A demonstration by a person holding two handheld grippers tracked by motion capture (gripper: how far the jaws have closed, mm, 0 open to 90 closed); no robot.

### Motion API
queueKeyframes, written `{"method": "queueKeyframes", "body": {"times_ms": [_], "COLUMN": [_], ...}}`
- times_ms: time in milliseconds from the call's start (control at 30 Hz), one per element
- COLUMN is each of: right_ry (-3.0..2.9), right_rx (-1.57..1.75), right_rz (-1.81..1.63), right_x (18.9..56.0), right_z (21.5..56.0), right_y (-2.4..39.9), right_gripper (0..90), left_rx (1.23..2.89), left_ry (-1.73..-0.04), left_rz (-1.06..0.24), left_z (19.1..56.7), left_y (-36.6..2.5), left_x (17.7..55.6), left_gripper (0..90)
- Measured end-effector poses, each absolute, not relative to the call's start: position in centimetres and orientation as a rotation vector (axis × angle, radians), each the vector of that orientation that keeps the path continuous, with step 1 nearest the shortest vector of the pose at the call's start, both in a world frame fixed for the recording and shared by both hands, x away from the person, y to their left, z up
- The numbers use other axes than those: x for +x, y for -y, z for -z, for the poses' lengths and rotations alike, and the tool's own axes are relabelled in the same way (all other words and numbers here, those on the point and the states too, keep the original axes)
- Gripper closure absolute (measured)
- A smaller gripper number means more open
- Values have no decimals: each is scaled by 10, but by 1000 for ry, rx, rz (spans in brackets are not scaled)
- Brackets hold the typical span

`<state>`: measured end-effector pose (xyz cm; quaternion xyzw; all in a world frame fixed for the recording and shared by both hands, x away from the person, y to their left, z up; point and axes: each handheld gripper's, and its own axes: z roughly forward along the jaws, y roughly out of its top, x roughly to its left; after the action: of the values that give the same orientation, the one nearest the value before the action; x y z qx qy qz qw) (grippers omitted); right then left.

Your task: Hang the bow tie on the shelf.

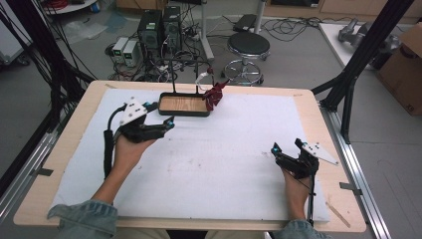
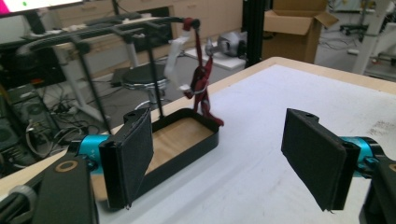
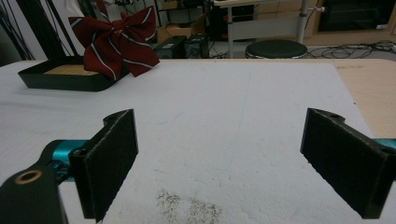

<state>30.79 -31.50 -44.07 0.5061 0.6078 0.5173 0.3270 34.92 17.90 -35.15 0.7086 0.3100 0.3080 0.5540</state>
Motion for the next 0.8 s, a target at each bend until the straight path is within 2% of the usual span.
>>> {"method": "queueKeyframes", "body": {"times_ms": [333, 800], "right_ry": [-1588, -1580], "right_rx": [1335, 1332], "right_rz": [-1352, -1356], "right_x": [308, 307], "right_z": [441, 441], "right_y": [315, 315], "right_gripper": [102, 102], "left_rx": [1621, 1575], "left_ry": [-847, -920], "left_rz": [-795, -844], "left_z": [374, 400], "left_y": [-232, -257], "left_x": [315, 281], "left_gripper": [240, 229]}}
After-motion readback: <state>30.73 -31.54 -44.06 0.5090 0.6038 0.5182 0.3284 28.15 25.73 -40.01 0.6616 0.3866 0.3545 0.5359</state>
